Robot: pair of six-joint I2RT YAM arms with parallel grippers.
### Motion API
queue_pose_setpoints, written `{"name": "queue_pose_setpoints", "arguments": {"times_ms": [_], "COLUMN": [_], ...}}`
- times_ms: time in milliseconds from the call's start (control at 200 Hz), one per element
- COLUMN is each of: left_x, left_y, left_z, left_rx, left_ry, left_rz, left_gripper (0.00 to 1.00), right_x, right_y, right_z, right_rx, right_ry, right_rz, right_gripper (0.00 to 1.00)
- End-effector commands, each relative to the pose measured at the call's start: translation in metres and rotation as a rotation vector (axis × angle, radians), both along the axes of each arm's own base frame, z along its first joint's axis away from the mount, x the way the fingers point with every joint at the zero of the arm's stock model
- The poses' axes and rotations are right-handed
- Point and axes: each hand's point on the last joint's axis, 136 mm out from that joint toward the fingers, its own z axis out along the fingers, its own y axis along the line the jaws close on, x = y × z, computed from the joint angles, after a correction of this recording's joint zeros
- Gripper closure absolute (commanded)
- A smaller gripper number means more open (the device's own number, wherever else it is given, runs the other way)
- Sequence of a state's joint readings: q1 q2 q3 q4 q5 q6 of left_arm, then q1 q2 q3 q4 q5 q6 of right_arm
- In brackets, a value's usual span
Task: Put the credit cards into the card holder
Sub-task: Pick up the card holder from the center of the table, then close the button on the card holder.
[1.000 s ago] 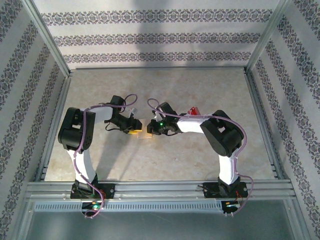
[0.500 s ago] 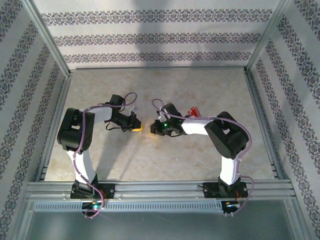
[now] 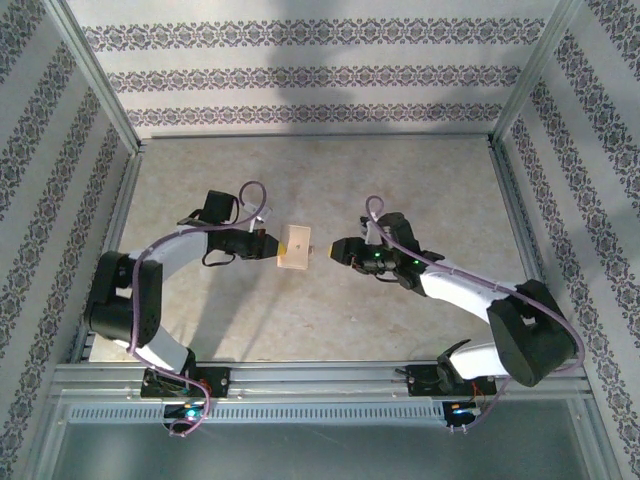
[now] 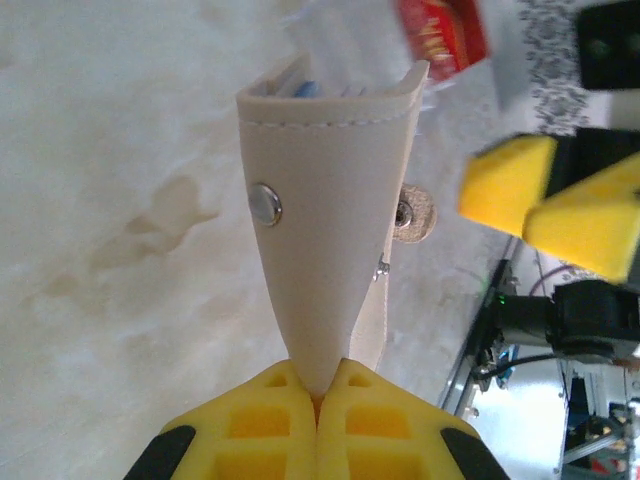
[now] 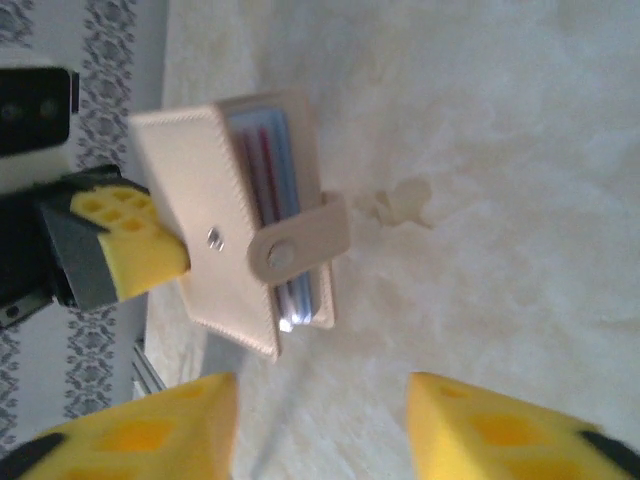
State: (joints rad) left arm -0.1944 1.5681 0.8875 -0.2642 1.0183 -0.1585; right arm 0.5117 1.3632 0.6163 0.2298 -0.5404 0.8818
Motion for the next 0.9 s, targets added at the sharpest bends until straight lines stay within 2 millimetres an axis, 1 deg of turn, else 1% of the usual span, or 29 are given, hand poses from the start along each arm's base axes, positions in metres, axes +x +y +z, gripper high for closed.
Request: {"name": "queue_pose_setpoints", "arguments": {"times_ms": [0, 65, 85, 135, 190, 280, 395, 450, 535, 670, 729, 799, 894], "left_x": [-0.008, -0.012, -0.012, -0.012, -0.011, -0.010, -0.012, -0.011, -0.009, -0.005, -0.003, 0.000, 0.000], "left_y": [-0.011, -0.013, -0.013, -0.013, -0.013, -0.014, -0.014, -0.014, -0.013, -0.011, -0.008, -0.006, -0.005], "left_z": [0.036, 0.048, 0.052, 0.059, 0.066, 0.074, 0.078, 0.077, 0.072, 0.058, 0.050, 0.043, 0.041], "left_rx": [-0.133, -0.209, -0.229, -0.278, -0.321, -0.369, -0.392, -0.390, -0.377, -0.311, -0.266, -0.224, -0.209], "left_ry": [-0.150, -0.144, -0.143, -0.140, -0.134, -0.143, -0.150, -0.145, -0.131, -0.093, -0.072, -0.073, -0.075], "left_rz": [-0.099, -0.108, -0.109, -0.107, -0.103, -0.109, -0.120, -0.115, -0.100, -0.058, -0.040, -0.020, -0.020], "left_gripper": [1.00, 1.00, 1.00, 1.00, 1.00, 1.00, 1.00, 1.00, 1.00, 1.00, 1.00, 1.00, 1.00], "right_x": [0.005, 0.010, 0.012, 0.015, 0.016, 0.012, 0.009, 0.007, 0.004, -0.004, -0.007, -0.007, -0.007], "right_y": [0.008, 0.010, 0.011, 0.012, 0.013, 0.017, 0.020, 0.022, 0.028, 0.040, 0.041, 0.040, 0.042], "right_z": [0.030, 0.040, 0.048, 0.056, 0.062, 0.067, 0.065, 0.068, 0.066, 0.077, 0.082, 0.082, 0.081], "right_rx": [0.117, 0.199, 0.234, 0.303, 0.360, 0.424, 0.478, 0.513, 0.516, 0.536, 0.540, 0.539, 0.539], "right_ry": [-0.115, -0.145, -0.172, -0.200, -0.223, -0.254, -0.265, -0.277, -0.271, -0.284, -0.298, -0.302, -0.295], "right_rz": [0.050, 0.062, 0.065, 0.070, 0.087, 0.128, 0.158, 0.175, 0.199, 0.257, 0.263, 0.254, 0.256], "right_gripper": [0.40, 0.36, 0.35, 0.32, 0.31, 0.29, 0.30, 0.32, 0.36, 0.40, 0.41, 0.42, 0.44]}}
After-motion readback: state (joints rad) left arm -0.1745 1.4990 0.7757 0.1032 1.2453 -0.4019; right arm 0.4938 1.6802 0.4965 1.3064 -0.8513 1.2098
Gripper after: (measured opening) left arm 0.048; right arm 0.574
